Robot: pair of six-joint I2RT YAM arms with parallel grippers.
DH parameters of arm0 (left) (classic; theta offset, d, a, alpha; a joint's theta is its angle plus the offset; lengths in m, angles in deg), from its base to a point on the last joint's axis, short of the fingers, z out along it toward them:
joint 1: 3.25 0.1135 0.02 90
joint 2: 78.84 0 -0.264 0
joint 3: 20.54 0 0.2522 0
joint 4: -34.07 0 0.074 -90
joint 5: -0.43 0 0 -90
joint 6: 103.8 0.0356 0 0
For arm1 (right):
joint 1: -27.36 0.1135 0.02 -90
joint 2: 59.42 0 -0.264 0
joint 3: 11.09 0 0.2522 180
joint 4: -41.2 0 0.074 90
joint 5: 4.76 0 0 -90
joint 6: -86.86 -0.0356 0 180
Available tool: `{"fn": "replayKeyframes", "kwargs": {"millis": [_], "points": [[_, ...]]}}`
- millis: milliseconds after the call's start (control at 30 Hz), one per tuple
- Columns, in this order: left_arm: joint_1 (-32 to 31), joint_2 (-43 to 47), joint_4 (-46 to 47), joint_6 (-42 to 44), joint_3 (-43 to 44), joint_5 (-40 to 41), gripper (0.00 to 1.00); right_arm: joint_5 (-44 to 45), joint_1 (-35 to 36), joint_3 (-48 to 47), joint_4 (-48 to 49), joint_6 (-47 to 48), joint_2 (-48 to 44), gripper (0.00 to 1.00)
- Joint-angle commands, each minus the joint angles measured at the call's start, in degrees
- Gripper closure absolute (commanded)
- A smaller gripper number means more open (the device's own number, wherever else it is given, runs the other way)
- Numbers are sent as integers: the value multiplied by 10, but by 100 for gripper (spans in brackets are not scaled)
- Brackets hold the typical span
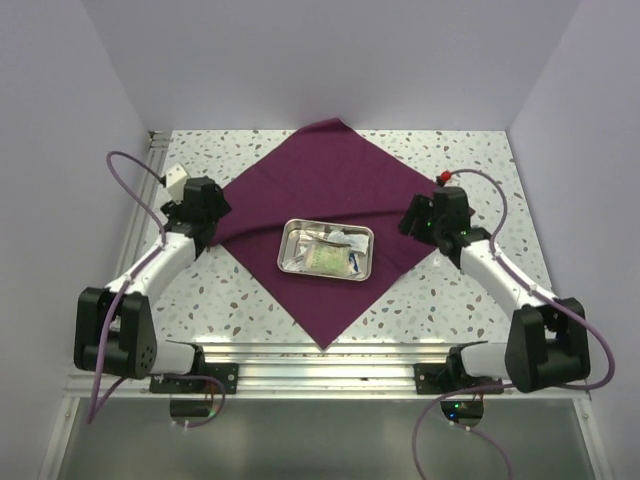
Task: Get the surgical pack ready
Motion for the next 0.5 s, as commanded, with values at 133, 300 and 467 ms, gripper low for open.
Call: {"fn": "replayKeyframes", "kwargs": {"millis": [133, 300, 467], "points": [[-47, 119, 28, 44, -79, -123, 15, -76, 177, 102, 16, 32, -94, 39], [-62, 167, 88, 41, -137, -211, 0, -21, 345, 130, 1, 0, -141, 37], [-65, 210, 110, 24, -168, -228, 0, 57, 474, 135, -10, -46, -127, 34]]}}
